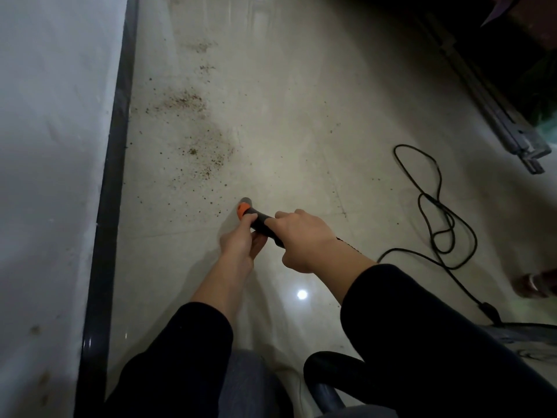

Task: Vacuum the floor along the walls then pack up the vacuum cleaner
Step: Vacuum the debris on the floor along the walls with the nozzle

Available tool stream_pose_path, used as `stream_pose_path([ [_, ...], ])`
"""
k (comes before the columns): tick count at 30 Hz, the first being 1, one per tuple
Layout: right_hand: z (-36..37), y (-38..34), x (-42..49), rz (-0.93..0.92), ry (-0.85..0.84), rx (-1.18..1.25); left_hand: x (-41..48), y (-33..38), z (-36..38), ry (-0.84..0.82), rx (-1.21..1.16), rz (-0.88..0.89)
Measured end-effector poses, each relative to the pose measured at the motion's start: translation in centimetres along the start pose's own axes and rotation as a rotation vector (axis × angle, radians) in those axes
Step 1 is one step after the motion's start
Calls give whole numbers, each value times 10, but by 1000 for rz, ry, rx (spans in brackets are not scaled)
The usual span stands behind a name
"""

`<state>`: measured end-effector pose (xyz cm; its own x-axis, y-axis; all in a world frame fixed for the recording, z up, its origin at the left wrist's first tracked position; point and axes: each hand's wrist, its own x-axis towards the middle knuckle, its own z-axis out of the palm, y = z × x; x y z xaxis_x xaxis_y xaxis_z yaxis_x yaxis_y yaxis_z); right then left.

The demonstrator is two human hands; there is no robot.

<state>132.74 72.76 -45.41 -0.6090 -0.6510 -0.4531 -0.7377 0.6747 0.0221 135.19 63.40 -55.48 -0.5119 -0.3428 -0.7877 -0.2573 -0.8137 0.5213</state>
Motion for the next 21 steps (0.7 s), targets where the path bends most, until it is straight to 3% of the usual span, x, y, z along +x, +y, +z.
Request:
stream_pose_path([
  [21, -8, -28, 7, -138, 13, 25, -14, 17, -37, 18, -61, -26],
])
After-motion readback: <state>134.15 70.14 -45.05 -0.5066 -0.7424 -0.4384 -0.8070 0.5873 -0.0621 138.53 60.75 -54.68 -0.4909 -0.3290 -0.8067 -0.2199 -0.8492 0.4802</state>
